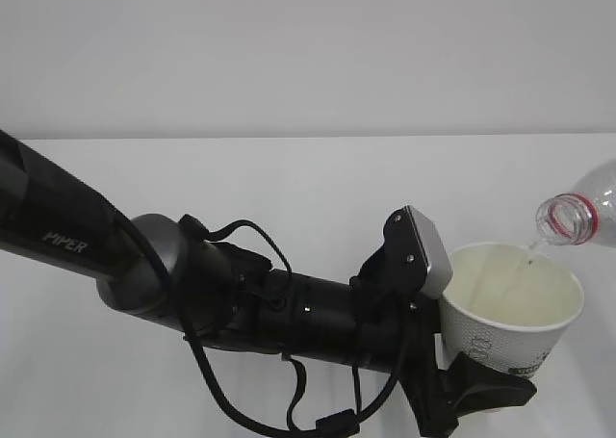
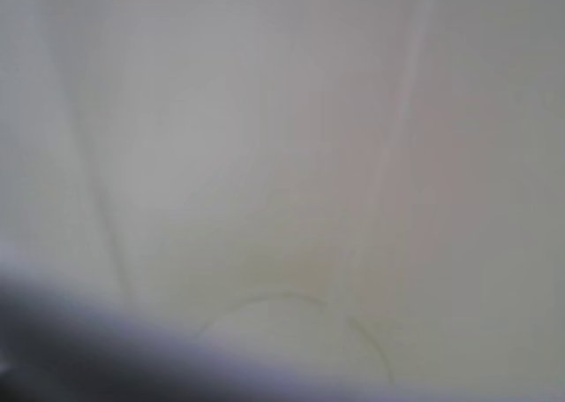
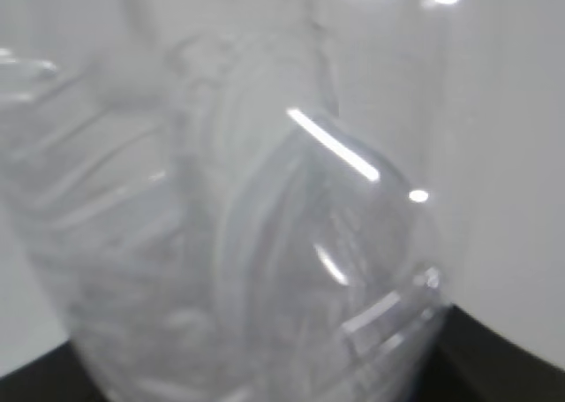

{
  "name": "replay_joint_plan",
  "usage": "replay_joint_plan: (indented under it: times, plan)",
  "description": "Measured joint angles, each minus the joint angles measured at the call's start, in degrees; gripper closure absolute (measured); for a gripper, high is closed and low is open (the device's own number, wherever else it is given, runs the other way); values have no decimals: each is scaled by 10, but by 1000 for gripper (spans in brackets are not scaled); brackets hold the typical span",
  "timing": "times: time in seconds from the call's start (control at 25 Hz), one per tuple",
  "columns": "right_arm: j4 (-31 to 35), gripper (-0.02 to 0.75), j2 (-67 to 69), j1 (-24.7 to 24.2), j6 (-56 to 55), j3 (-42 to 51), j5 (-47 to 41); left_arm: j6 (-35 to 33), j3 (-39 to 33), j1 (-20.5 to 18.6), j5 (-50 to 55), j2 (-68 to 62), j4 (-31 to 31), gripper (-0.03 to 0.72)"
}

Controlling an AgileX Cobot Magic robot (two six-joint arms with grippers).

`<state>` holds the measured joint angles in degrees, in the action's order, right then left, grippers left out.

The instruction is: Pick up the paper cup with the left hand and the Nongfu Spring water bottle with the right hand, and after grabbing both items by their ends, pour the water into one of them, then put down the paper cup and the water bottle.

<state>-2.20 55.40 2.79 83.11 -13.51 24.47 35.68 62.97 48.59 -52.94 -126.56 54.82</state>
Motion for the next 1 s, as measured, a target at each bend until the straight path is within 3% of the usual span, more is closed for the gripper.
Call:
replay_joint_plan:
  times: [1.0]
  plan:
    - [0, 292, 0, 0, 1, 0, 1, 0, 0, 0, 0, 0, 0, 171]
